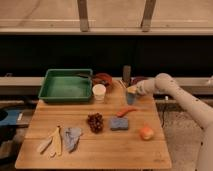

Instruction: Place fork in plastic cup

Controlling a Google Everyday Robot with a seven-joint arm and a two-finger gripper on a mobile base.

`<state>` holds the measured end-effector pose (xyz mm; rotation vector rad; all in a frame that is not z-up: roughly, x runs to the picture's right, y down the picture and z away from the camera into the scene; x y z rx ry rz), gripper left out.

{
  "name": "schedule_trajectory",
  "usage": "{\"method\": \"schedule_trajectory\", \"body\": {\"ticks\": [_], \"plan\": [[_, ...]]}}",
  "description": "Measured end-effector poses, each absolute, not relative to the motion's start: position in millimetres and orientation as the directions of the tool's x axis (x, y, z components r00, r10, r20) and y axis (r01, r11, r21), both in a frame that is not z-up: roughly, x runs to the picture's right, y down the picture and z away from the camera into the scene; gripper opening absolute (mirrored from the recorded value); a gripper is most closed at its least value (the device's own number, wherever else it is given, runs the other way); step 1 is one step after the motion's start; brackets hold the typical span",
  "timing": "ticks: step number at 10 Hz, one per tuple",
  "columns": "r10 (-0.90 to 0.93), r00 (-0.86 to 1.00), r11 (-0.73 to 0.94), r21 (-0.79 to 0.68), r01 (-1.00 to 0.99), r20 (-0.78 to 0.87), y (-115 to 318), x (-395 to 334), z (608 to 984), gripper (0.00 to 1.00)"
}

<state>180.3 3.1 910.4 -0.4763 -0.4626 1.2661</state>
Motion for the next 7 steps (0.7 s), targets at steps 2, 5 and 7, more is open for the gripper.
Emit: {"method": "schedule_trajectory", "body": {"ticks": [2, 5, 7], "plan": [[0.97, 0.234, 0.229, -0.575, -0.785, 0.067, 3, 182, 910, 0.66], [0.959, 0.257, 0.277, -0.558, -0.783, 0.116, -16, 179, 897, 0.66], [0.946, 0.274, 0.325, -0.541, -0.776, 0.176, -42, 172, 876, 0.66]]}}
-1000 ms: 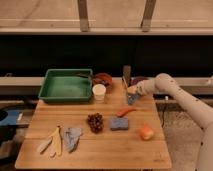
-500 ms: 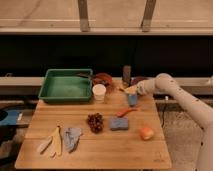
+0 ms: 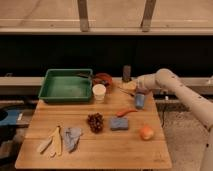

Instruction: Place fork in plastic cup

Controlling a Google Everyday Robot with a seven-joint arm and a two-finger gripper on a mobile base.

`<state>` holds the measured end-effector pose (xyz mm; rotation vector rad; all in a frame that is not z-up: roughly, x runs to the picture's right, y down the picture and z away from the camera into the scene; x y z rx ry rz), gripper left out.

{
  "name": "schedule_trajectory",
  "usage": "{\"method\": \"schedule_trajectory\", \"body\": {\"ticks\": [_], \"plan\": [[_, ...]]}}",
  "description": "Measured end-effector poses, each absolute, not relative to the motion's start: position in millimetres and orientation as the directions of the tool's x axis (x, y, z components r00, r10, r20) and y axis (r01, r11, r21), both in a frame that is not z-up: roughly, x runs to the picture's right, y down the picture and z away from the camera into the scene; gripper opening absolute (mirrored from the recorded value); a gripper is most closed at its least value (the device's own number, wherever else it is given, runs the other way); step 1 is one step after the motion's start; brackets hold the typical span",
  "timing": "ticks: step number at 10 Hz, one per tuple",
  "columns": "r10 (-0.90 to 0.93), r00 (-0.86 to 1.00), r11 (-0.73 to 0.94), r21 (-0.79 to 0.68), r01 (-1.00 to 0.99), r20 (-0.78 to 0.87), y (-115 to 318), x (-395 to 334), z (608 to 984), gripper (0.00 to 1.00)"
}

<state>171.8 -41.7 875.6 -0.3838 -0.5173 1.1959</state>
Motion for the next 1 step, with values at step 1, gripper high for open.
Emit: {"method": "schedule_trajectory", "body": {"ticks": [1], "plan": [[0.945, 0.276, 0.327, -0.54, -0.775, 0.176, -41.0, 171.4, 875.6, 0.66]]}}
